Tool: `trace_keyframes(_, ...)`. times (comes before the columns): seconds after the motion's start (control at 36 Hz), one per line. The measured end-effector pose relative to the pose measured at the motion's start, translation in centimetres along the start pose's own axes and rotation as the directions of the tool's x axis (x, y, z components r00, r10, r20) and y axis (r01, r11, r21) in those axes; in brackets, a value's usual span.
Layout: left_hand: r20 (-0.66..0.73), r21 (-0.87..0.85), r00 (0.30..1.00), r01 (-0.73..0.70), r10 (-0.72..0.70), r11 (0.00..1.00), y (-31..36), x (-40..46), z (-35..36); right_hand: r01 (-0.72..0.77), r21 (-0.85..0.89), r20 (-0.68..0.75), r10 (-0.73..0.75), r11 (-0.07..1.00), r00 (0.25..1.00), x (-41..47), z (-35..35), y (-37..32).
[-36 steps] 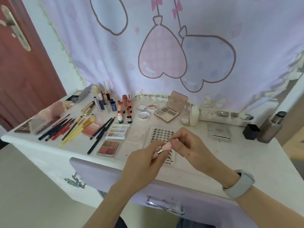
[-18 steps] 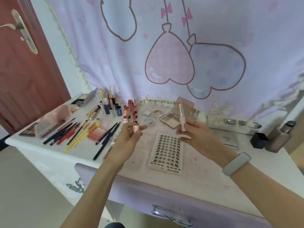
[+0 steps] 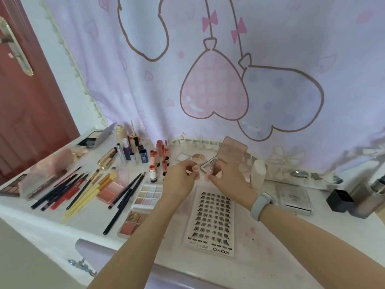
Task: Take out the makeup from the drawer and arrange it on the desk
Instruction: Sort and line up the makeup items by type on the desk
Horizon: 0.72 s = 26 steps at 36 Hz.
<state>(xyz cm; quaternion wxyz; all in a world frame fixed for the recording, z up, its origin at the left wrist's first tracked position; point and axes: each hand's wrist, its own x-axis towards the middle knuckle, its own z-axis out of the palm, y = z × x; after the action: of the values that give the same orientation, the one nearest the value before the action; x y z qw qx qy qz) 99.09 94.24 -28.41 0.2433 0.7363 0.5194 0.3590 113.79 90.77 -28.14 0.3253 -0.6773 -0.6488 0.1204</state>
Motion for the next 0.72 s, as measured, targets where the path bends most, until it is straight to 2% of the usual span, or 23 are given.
trace_keyframes(0.17,0.075,0.143,0.997,0.011,-0.022,0.990,-0.7,0.6,1.0,0.040,-0.121,0.048,-0.035,0.992,0.998,0.4,1.3,0.7)
trace_keyframes(0.47,0.094,0.121,0.996,-0.011,0.000,0.993,-1.1,-0.1,1.0,0.043,-0.085,0.095,-0.035,0.995,0.995,-0.4,0.4,0.7)
trace_keyframes(0.58,-0.010,0.040,1.000,-0.024,0.025,0.999,-0.6,-2.0,-0.3,0.053,-0.010,0.022,-0.053,0.999,0.998,-2.7,-2.3,0.9)
trace_keyframes(0.72,-0.103,-0.029,0.992,-0.078,0.075,0.996,1.6,-5.6,-0.8,0.118,-0.044,-0.209,-0.124,0.992,0.970,-7.0,-7.0,3.5)
